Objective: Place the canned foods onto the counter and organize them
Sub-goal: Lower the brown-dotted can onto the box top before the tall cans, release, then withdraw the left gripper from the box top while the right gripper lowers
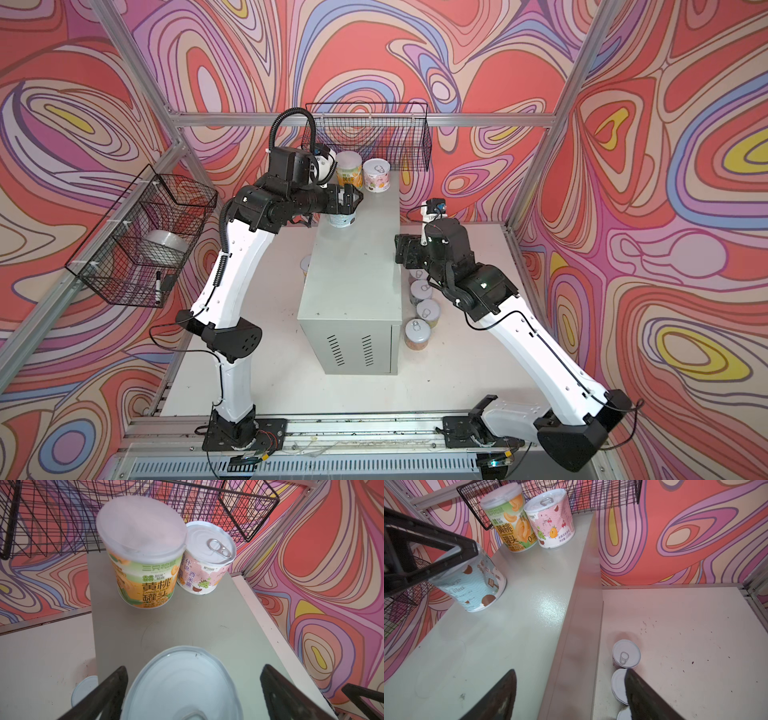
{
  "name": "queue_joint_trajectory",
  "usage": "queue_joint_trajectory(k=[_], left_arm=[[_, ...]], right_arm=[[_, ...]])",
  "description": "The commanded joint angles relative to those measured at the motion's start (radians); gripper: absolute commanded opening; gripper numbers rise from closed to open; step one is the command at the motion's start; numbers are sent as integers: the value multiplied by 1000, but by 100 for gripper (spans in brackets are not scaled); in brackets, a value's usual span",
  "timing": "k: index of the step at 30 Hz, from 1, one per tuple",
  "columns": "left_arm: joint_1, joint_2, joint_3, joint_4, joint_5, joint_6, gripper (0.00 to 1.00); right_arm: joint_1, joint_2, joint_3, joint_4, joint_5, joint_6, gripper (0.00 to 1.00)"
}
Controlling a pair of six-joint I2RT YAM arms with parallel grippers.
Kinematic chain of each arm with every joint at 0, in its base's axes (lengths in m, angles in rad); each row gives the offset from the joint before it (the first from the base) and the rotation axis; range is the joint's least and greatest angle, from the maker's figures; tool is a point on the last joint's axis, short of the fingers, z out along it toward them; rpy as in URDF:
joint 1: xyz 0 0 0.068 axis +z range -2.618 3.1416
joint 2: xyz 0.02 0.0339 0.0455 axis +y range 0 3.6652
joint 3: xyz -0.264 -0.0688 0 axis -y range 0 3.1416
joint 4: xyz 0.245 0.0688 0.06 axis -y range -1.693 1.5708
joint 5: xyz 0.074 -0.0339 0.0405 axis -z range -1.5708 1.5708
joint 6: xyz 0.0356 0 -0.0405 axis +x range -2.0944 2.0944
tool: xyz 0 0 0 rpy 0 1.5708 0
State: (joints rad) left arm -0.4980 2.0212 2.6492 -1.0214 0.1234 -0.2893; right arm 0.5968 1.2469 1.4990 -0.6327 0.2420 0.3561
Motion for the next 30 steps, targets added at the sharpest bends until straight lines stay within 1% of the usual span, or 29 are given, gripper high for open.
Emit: queue_joint_trajectory(k=[1,5,7,13,16,18,20,23,25,26,28,30], left_arm=[[-4,-21,16,49,-1,-6,100],[-4,-82,7,68,-30,32,99],[-3,-135,-39,88,-57,53,99],[-5,-365,-340,179,-116,105,98],[-5,-488,-534,237,-111,97,97],[-5,-553,-665,282,-115,68,96],[-5,-607,-769,330,-97,43,95],[-5,-636,-850,353,-90,20,90],[-5,-633,-872,357,-80,19,84],[-5,-630,-879,362,-77,19,82],[-6,-618,-891,378,-64,19,75],[-7,-599,-892,386,-59,14,74]], right_arm=[[-3,25,54,37,-48,-20,83],[-2,62,110,43,-110,-35,81],[-1,81,128,45,-131,-34,81],[0,92,133,58,-139,-22,80],[-1,75,123,44,-118,-22,80],[0,56,104,29,-101,-19,80],[-1,32,76,14,-79,-12,80],[-1,1,38,-23,-46,-3,80],[-2,-20,8,-39,-35,9,80],[-1,-30,-7,-39,-30,14,80],[0,-47,-32,-39,-17,25,80],[0,-57,-46,-40,-7,33,80]])
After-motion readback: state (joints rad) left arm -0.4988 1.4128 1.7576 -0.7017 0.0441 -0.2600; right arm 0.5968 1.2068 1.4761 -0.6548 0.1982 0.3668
